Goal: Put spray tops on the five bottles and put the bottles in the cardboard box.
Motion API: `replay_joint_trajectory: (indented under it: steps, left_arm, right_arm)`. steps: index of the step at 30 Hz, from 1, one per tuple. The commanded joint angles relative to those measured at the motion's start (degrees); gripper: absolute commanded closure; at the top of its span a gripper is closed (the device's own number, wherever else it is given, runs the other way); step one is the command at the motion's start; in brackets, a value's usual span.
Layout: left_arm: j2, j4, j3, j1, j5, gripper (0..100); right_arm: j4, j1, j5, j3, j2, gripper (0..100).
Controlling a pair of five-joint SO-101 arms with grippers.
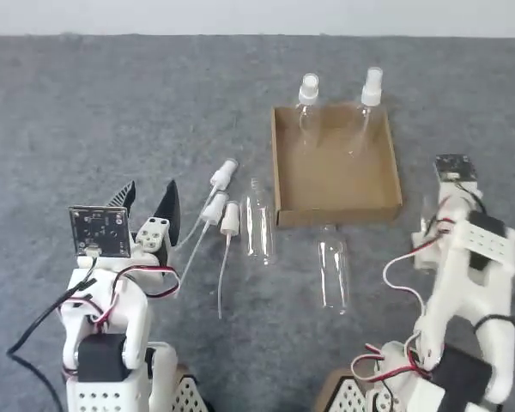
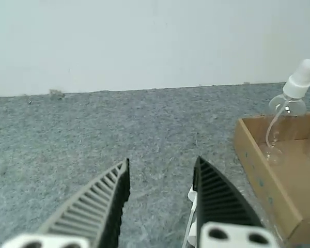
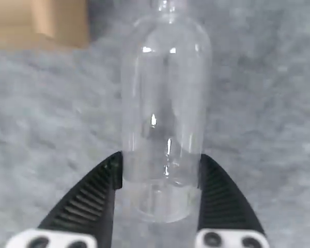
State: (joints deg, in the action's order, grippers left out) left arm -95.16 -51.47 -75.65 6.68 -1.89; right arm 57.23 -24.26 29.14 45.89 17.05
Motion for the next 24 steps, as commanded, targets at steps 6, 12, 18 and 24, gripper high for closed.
replay_joint_trajectory:
  steps: [6, 12, 18, 24]
  left_arm:
    - [31.0, -7.0, 18.8, -0.4, 9.5, 82]
    - [52.4, -6.9, 29.8, -1.3, 15.2, 82]
    - [71.8, -3.8, 38.8, -6.9, 15.7, 82]
    - [86.9, 3.6, 47.4, -9.6, 14.0, 80]
  right_arm:
    - [0.7, -10.7, 21.0, -0.4, 3.3, 90.6]
    - [0.7, -12.4, 23.6, -0.1, 2.7, 90.3]
    - [0.7, -12.4, 23.6, 0.0, 2.7, 90.3]
    - [0.5, -12.2, 23.7, 1.5, 2.7, 90.3]
